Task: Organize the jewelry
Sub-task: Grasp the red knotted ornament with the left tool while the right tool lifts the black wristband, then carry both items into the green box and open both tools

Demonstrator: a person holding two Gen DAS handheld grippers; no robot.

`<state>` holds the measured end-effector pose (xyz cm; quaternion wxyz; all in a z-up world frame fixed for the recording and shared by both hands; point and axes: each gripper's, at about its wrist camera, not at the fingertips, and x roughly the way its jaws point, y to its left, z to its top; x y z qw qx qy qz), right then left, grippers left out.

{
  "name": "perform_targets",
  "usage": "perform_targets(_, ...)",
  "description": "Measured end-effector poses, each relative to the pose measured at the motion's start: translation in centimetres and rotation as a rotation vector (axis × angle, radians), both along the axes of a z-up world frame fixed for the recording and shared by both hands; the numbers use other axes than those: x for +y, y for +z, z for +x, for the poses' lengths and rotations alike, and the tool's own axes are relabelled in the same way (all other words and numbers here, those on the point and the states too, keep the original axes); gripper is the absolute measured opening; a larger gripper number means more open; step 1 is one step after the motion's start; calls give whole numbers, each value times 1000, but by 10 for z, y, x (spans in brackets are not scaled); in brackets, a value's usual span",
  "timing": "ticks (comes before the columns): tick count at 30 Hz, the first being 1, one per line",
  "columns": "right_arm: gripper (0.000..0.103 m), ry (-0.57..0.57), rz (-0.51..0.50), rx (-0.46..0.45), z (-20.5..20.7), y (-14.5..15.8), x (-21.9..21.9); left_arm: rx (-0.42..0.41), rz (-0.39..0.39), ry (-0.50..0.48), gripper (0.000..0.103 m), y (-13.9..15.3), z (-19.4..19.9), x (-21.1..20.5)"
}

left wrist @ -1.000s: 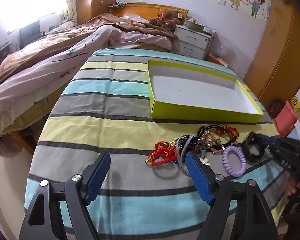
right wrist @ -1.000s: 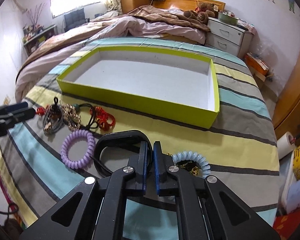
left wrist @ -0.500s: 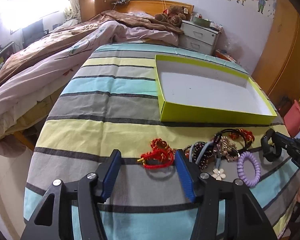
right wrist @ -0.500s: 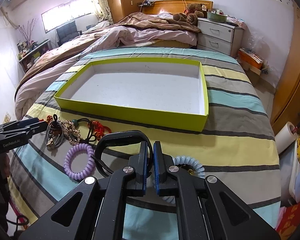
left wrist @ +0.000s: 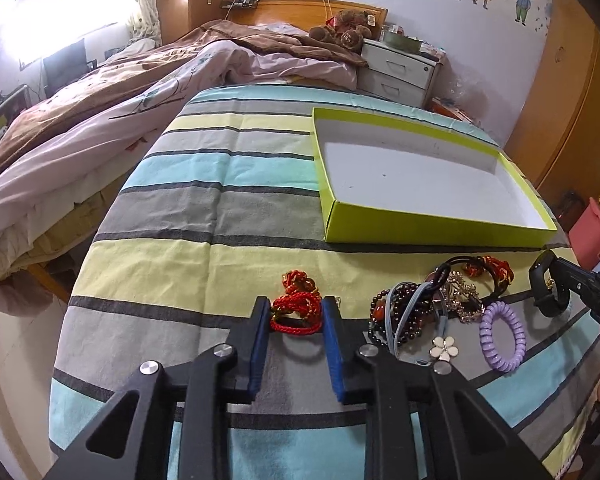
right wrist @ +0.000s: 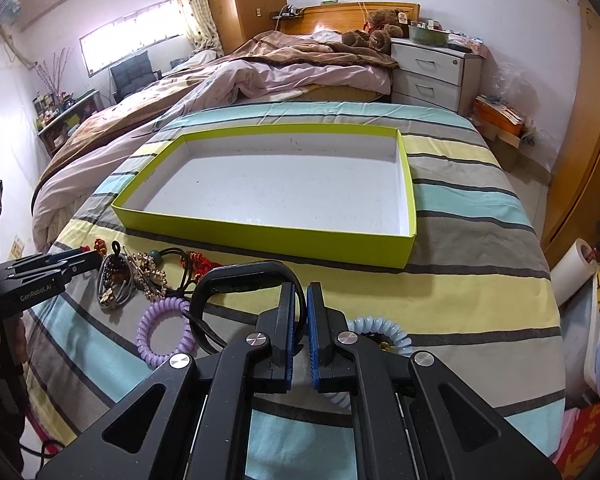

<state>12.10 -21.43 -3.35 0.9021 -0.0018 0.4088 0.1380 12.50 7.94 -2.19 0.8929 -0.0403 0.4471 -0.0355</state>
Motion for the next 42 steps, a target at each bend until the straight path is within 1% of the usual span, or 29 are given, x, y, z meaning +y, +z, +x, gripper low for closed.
perform_targets(1,6,-1,-1,-2,0,0,0,-3,-9,0,22,1,0,0)
perform_targets(6,6,-15,8,-7,-1,3,-3,-32,-14,1,21,7,-2,0)
perform_targets(16,6,-31,19,-43,1,19,-5,-110,-24,-15,21,42,-3,-6)
perform_targets(22,6,-55,27,-69,14,33,-7,-142,-54,-45,21,63,14,-12)
perform_targets(24,6,-65,24,-73,21,37,-8,-156,-47,-56,21,69,21,-16)
perform_targets(28,6,-87,12,-75,39,42,-12,-166,-66,-82,21,78,39,-22)
perform_targets(31,6,-103,0,-69,53,40,-14,-157,-84,-95,21,79,55,-27)
perform_targets(35,6,-116,-4,-54,72,37,-14,-159,-84,-117,21,79,72,-38)
perform_targets(38,6,-126,-15,-38,87,32,-14,-137,-97,-129,21,73,89,-44)
perform_targets(42,6,-133,-39,-13,107,23,-14,-121,-96,-150,21,65,109,-54)
